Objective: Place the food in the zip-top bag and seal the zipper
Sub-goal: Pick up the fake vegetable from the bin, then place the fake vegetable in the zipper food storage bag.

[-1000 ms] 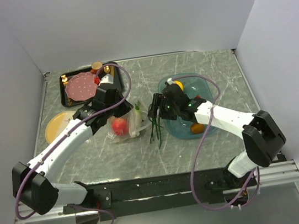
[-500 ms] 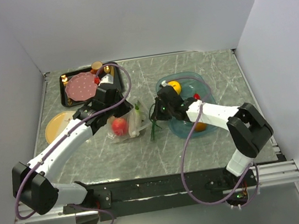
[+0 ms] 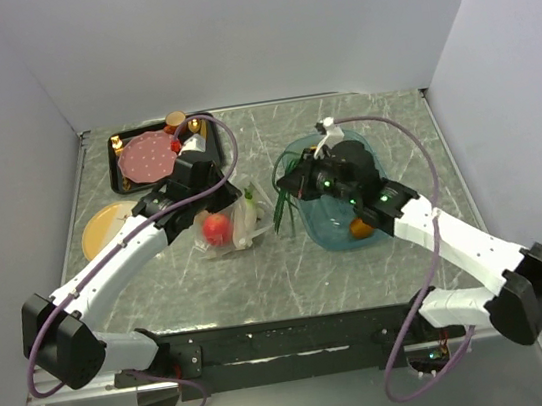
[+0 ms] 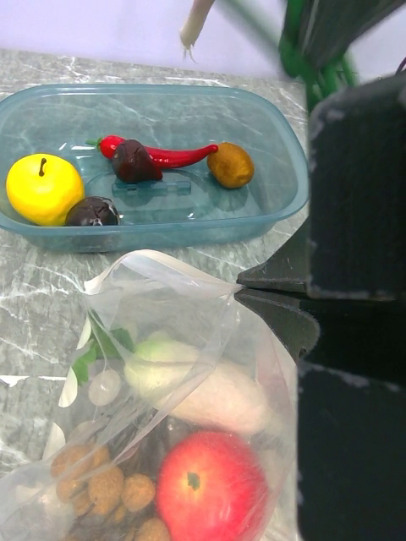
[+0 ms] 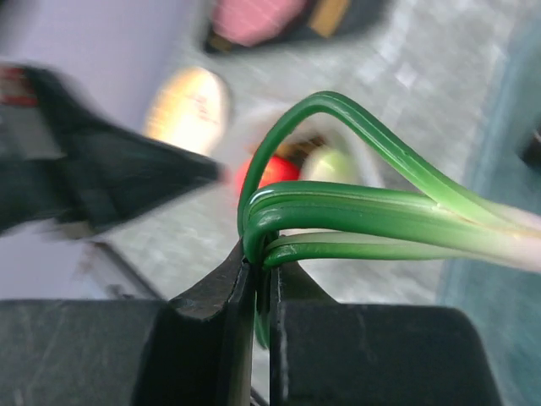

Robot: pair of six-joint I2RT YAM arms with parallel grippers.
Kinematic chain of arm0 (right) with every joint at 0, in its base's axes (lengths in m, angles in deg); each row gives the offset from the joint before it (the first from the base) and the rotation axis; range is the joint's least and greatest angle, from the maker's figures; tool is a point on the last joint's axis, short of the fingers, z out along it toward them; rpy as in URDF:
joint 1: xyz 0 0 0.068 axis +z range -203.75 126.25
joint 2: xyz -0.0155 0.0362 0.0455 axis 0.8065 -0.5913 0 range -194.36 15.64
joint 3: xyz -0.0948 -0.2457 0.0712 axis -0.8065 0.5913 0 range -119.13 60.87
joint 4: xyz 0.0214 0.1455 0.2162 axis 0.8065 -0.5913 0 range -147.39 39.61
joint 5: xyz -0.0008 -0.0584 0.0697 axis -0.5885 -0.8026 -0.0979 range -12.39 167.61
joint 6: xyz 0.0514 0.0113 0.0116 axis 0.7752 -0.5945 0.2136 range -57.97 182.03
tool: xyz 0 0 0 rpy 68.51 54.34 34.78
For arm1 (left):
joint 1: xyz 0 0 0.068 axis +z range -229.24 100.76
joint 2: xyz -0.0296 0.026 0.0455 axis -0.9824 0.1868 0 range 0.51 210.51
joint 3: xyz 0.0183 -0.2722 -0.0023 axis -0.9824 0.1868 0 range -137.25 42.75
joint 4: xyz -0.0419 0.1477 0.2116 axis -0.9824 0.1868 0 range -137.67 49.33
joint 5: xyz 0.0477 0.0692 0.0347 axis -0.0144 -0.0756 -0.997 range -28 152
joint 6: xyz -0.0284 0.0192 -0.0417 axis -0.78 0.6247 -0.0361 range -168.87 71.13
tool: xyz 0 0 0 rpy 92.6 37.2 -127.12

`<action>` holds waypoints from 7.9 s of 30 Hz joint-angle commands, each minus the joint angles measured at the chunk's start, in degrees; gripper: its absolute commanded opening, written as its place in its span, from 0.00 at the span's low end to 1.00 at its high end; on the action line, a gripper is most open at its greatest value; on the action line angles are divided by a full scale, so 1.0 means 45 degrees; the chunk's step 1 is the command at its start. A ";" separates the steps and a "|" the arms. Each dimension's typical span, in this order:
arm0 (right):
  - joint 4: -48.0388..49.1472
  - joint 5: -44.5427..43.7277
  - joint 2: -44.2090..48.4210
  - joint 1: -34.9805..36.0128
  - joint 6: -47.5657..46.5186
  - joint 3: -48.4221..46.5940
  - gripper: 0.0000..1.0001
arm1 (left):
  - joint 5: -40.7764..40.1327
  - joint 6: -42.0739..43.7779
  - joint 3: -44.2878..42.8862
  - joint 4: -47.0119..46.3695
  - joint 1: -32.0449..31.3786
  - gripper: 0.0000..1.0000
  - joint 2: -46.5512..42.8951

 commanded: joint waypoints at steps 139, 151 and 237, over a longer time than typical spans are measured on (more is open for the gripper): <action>0.2673 0.2856 -0.7348 -0.0829 0.6832 -0.2208 0.00 | 0.7462 -0.0720 0.0943 -0.2759 0.0626 0.01 -0.1505; 0.0998 0.2534 -0.6801 -0.0689 0.4914 -0.2292 0.00 | 0.5821 -0.1306 0.0926 -0.3070 0.0821 0.01 -0.1662; 0.1714 0.3037 -0.3503 0.0207 0.3883 -0.0277 0.00 | 0.4941 -0.0916 0.1356 -0.3073 0.1543 0.01 -0.1544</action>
